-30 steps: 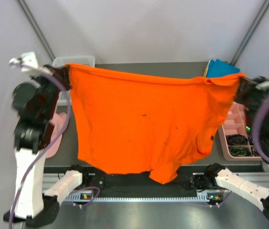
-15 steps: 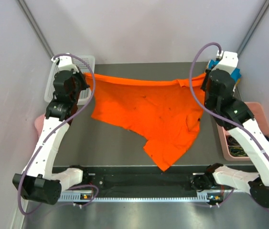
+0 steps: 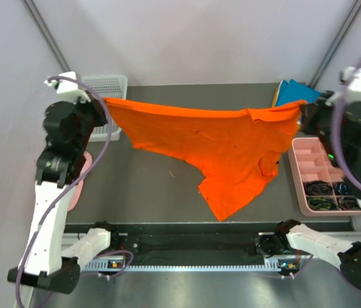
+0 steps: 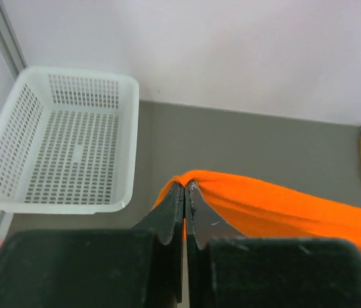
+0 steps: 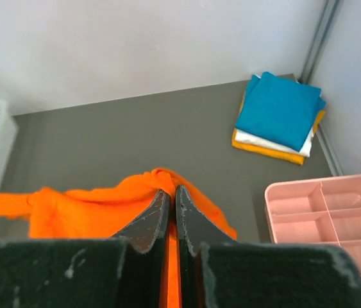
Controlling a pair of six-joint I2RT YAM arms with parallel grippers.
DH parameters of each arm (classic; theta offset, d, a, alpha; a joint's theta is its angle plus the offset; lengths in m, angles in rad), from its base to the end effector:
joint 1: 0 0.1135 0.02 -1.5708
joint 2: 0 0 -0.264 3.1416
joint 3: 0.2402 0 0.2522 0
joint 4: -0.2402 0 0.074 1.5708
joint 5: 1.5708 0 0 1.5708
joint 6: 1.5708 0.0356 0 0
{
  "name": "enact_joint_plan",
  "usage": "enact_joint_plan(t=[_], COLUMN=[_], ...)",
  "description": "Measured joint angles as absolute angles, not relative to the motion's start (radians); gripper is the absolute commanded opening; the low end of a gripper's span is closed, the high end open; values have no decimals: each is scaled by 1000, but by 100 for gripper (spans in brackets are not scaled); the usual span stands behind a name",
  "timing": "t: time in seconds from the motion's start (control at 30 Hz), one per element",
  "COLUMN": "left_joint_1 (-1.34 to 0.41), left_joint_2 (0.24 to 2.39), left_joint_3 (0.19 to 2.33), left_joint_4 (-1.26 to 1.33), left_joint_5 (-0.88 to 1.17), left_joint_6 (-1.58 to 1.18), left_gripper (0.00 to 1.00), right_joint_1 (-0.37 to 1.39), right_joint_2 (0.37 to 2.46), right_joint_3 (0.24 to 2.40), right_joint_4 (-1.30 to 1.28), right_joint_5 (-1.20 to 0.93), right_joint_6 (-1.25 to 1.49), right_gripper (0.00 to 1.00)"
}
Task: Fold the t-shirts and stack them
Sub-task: Flatten out the tshirt
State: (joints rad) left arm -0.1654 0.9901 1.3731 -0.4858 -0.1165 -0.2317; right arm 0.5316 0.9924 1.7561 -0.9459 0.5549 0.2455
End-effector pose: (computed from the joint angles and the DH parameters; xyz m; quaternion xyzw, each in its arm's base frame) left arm 0.1868 -0.0270 0.4702 -0.0635 0.7395 -0.0895 0.6641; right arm 0.1075 0.0414 0.5284 0.0681 0.7565 0.0383 0.6493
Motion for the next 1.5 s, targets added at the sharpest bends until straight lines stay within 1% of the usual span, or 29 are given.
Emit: enact_joint_plan(t=[0.17, 0.37, 0.5, 0.63, 0.77, 0.9, 1.03, 1.2, 1.37, 1.5], left_joint_1=[-165, -166, -166, -166, -166, -166, -166, -167, -168, -168], left_joint_2=[844, 662, 619, 640, 749, 950, 1164, 1415, 1681, 1837], left_joint_3=[1518, 1567, 1530, 1428, 1316, 1211, 1102, 1013, 1024, 1094], left_joint_4=[-567, -576, -541, -467, -323, -159, -28, 150, 329, 372], left_joint_5=[-88, -26, -8, -34, -72, -87, -126, -208, -252, -260], left_joint_6=[-222, -233, -259, -282, -313, -352, -364, -349, -333, -312], left_gripper=[0, 0, 0, 0, 0, 0, 0, 0, 0, 0], right_joint_1=[532, 532, 532, 532, 532, 524, 463, 384, 348, 319], right_joint_2=[851, 744, 731, 749, 804, 920, 1080, 1345, 1557, 1636], right_joint_3=[1909, 2051, 2002, 1891, 1783, 1665, 1506, 1344, 1311, 1317], right_joint_4=[-1078, -1129, -1118, -1063, -923, -742, -566, -411, -295, -226], right_joint_5=[452, 369, 369, 420, 526, 630, 628, 598, 575, 577], right_joint_6=[248, 247, 244, 226, 196, 173, 196, 247, 274, 282], right_gripper=[0, 0, 0, 0, 0, 0, 0, 0, 0, 0])
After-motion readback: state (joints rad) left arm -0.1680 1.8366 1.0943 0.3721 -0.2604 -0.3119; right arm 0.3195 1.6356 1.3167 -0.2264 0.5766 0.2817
